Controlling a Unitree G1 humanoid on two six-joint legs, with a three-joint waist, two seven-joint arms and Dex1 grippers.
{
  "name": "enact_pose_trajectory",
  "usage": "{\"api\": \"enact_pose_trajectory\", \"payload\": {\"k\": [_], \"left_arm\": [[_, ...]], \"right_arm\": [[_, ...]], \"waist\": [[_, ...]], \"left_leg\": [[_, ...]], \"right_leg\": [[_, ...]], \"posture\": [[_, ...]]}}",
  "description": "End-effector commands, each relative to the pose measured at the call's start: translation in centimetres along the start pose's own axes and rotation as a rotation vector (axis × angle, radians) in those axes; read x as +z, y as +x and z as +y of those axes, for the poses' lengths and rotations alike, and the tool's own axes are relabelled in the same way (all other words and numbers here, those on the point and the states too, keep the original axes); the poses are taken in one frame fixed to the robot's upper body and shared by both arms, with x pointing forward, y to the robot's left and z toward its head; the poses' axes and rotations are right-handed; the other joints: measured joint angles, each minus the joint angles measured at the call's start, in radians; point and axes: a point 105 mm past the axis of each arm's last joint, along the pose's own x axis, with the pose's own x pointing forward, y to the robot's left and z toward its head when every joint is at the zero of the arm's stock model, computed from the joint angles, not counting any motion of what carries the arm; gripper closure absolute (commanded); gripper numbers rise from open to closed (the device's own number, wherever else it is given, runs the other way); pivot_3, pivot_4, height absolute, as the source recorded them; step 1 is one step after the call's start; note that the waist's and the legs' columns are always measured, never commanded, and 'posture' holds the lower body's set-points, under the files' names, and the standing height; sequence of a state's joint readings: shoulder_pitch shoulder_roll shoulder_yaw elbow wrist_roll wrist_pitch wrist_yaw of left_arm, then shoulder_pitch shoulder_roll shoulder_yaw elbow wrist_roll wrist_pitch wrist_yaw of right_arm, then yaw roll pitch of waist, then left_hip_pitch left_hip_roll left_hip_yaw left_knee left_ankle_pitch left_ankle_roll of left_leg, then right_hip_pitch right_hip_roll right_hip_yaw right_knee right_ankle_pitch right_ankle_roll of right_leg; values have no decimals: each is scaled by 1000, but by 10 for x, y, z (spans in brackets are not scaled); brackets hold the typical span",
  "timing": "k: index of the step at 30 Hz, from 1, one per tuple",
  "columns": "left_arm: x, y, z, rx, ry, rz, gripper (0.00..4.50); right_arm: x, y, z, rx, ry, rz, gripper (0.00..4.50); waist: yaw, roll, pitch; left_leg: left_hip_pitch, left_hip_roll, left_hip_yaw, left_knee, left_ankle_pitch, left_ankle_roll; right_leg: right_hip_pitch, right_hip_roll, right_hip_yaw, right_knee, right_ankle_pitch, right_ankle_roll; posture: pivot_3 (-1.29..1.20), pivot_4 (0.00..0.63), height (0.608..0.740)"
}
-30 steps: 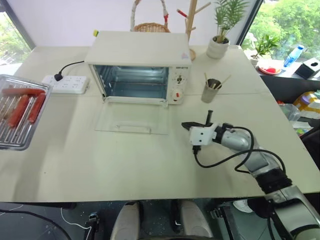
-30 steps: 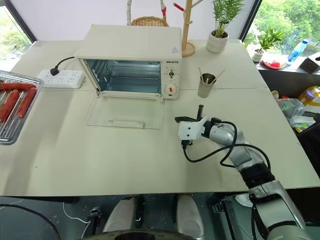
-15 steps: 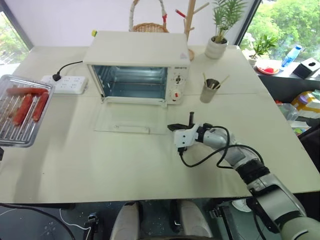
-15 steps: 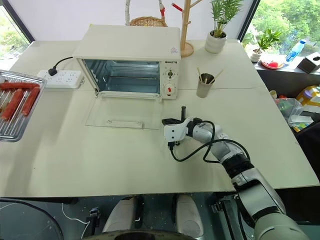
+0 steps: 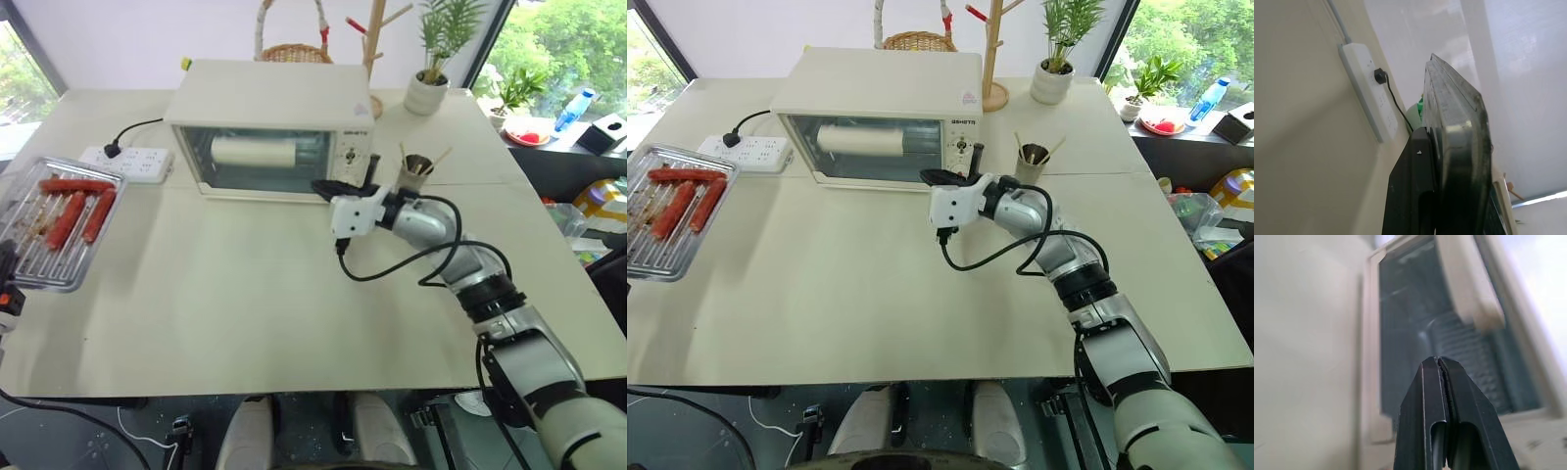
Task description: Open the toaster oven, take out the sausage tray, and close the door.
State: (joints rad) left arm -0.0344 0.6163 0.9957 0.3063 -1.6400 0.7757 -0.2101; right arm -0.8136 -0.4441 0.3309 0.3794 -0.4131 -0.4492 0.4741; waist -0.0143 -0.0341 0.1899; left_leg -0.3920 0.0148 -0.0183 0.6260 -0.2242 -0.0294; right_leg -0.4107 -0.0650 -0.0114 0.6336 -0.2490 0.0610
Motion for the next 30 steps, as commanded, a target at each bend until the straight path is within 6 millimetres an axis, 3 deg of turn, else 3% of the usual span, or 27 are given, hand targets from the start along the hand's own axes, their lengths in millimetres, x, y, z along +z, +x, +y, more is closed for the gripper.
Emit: {"api": "enact_pose_trajectory", "payload": {"k": [1,6,21,30], "left_arm": [[-11,-1,-7,-33,4,47,4500],[-48,-6,-5,-32,-41,205,4500],[-158,-35,-26,-131,1,989,4500],[-215,-18,-17,-177,135,1308,4500]], "right_arm": [[-5,4,-24,-85,-31,20,4488],[-4,2,-25,-88,-23,12,4488],[4,-65,14,32,-46,80,4488],[-6,-107,17,56,-51,216,4488]], "waist": [[0,0,0],[0,0,0],[1,1,1],[5,2,1]], "left_leg": [[0,0,0,0,0,0],[-1,0,0,-1,0,0],[-1,0,0,-4,0,0],[-1,-1,2,-4,0,0]], "right_leg": [[0,-1,0,0,0,0],[0,-1,0,-1,1,-1],[-1,1,0,-3,0,-1],[-2,1,0,-4,0,-1]], "posture": [[0,150,740],[0,150,740],[0,150,740],[0,150,740]]}}
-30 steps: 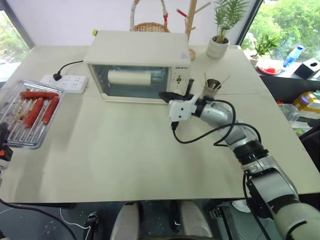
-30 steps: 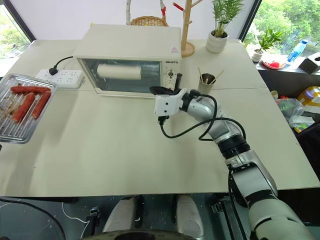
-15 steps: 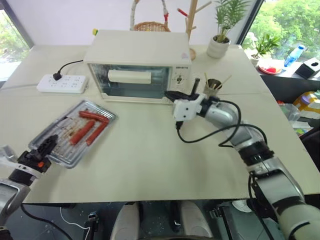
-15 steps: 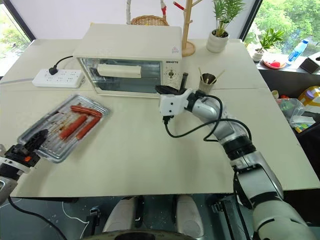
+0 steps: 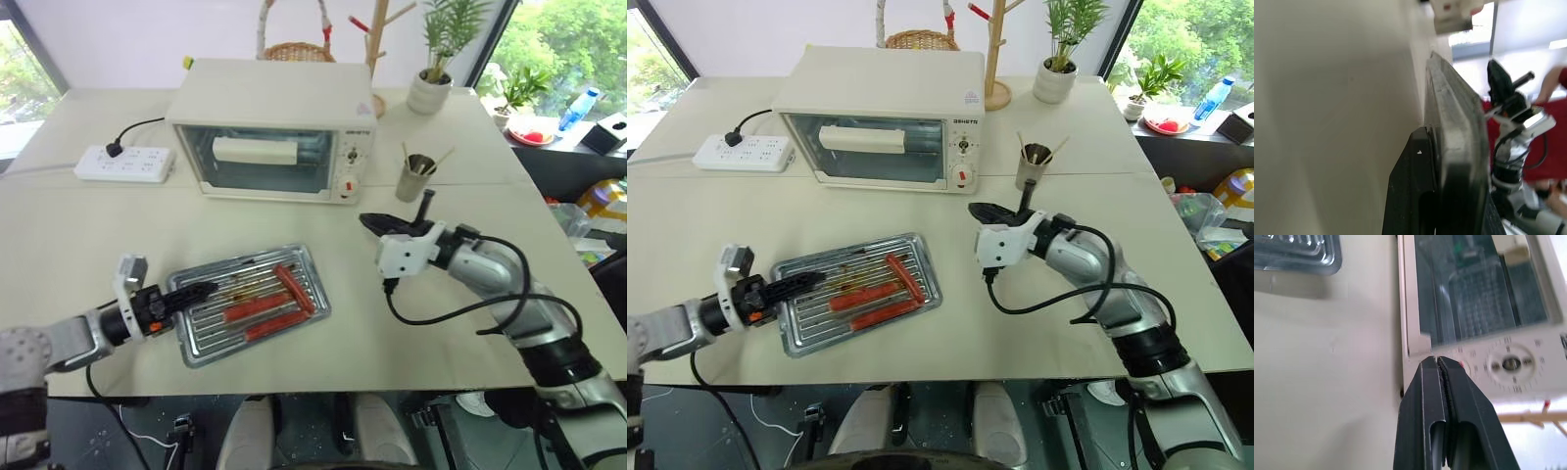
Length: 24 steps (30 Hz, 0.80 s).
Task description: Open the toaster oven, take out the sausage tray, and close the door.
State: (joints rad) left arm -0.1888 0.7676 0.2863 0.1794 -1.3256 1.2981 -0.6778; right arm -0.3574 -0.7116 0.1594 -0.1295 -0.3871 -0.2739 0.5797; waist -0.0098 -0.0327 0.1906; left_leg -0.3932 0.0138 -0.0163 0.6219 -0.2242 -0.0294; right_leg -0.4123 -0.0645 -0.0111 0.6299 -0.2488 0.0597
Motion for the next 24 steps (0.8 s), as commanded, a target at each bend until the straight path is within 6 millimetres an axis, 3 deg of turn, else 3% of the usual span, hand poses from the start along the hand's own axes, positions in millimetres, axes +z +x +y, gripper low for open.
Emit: {"api": "enact_pose_trajectory", "payload": {"k": [1,5,8,12,18,24], "left_arm": [[3,15,11,33,69,74,4500],[13,32,26,79,120,124,4500],[14,37,32,89,158,168,3554],[24,34,38,119,224,185,1570],[41,11,49,209,292,178,1570],[53,-26,56,312,384,180,1570]], "right_arm": [[4,-13,-11,-40,-27,9,4488],[4,-21,-5,-35,-22,40,4488],[5,-27,0,-31,-14,58,4500],[3,-32,4,-28,-5,82,4500],[0,-32,4,-34,-2,97,4500],[-3,-28,3,-40,-13,92,4500]], "waist": [[1,0,0],[2,0,0],[3,0,0],[5,1,-1],[-6,2,-2],[-11,3,-2]], "left_leg": [[0,0,1,0,0,0],[0,0,5,0,0,0],[0,0,5,0,0,0],[1,0,6,1,0,0],[3,2,7,2,0,0],[3,3,7,-1,0,1]], "right_leg": [[0,0,0,0,0,0],[0,0,0,0,0,0],[0,0,0,0,0,0],[0,-1,0,0,0,0],[1,1,0,0,0,0],[-2,4,0,2,1,-1]], "posture": [[0,150,740],[0,150,740],[0,150,740],[0,150,740],[0,150,740],[0,150,740]]}}
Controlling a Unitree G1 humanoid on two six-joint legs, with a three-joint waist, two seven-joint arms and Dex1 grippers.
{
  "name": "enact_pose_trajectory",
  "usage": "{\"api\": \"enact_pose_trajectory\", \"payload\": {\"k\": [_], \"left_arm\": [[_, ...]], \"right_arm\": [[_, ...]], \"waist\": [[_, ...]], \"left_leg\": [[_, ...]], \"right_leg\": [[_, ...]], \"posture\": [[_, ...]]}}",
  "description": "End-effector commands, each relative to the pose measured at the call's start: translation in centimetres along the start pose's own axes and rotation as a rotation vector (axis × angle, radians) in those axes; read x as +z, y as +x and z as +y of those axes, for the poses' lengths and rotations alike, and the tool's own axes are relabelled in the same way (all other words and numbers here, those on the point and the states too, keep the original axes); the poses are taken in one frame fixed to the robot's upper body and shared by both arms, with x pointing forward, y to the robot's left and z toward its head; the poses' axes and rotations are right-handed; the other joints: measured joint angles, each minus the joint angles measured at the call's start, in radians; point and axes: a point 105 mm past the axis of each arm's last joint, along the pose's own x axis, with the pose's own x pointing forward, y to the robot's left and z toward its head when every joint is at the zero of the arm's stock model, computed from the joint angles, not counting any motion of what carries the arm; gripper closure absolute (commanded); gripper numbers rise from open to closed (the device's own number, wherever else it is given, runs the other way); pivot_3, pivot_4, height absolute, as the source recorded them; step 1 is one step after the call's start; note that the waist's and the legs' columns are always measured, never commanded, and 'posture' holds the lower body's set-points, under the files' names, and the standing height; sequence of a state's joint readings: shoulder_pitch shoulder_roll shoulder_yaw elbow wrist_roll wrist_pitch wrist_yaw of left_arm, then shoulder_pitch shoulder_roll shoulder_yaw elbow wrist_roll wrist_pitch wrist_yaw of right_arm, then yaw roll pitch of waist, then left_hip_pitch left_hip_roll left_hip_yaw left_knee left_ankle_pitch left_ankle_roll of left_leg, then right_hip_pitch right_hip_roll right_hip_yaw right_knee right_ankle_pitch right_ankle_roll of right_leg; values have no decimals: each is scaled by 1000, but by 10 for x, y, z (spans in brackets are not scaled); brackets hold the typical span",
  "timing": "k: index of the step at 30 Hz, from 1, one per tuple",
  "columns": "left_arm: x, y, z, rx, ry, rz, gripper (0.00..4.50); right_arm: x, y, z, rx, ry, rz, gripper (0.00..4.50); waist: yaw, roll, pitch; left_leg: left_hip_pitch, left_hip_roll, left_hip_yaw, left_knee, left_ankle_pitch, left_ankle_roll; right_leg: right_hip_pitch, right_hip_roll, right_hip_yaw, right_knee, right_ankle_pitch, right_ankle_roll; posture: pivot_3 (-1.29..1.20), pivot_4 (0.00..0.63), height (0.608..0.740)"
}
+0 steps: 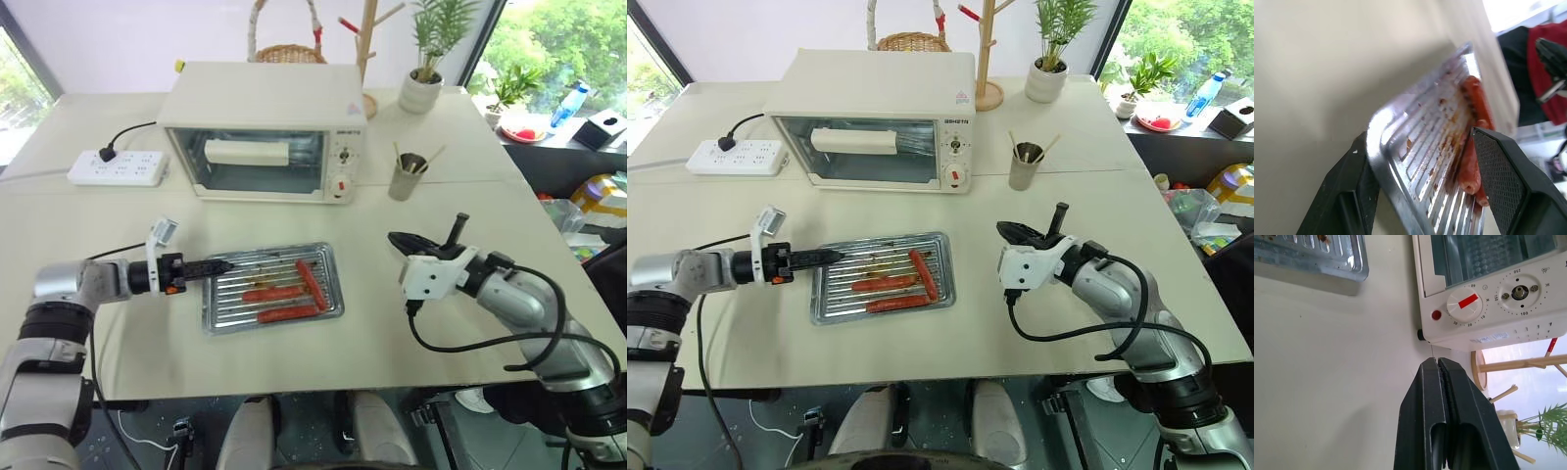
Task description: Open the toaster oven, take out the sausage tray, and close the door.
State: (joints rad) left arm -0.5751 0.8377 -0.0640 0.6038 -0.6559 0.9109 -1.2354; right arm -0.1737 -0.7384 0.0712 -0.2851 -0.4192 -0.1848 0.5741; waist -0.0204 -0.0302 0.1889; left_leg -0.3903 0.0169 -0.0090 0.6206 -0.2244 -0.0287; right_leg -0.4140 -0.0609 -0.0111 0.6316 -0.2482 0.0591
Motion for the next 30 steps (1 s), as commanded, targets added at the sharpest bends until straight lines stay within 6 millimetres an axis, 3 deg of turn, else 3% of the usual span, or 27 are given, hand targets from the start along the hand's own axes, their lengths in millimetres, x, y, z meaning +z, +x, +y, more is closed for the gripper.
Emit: {"api": "enact_pose_trajectory", "payload": {"k": [1,3,7,12,15,19,23,30], "left_arm": [[-15,-38,28,207,76,82,1570],[-14,-55,28,242,196,114,1570],[8,-82,12,270,444,101,1570],[42,-108,-33,259,691,69,1570],[63,-110,-86,168,832,18,1570],[65,-105,-123,91,945,43,1570],[60,-100,-136,61,1010,110,1570],[48,-98,-130,72,1031,182,1570]], "right_arm": [[3,1,-13,-46,-30,-19,4500],[2,0,-14,-46,-8,-29,4500],[2,-8,-20,-37,106,-53,4500],[5,-26,-28,44,431,-109,4500],[10,-44,-42,138,733,-175,4500],[15,-62,-52,296,920,-210,4500],[15,-73,-56,405,1028,-225,4500],[21,-72,-59,459,1030,-244,4500]], "waist": [[-2,0,0],[-5,0,0],[-8,0,0],[14,-2,1],[22,-2,2],[25,1,3],[25,2,3],[22,3,4]], "left_leg": [[0,0,0,0,0,0],[0,2,2,-3,0,0],[-2,6,4,-6,0,0],[-9,7,5,-4,0,0],[-15,8,5,0,0,0],[-16,5,7,3,0,0],[-16,6,10,4,0,0],[-17,10,11,4,-1,1]], "right_leg": [[-1,1,0,0,0,0],[-3,1,1,0,0,-1],[-7,4,5,1,0,-2],[-12,3,4,0,1,-2],[-15,-1,3,0,1,-2],[-15,-3,3,-1,1,-2],[-15,-1,2,-1,1,-1],[-16,6,2,-1,1,-1]], "posture": [[0,150,740],[0,150,740],[0,150,740],[0,150,740],[0,150,740],[0,150,740],[0,150,740],[0,150,740]]}}
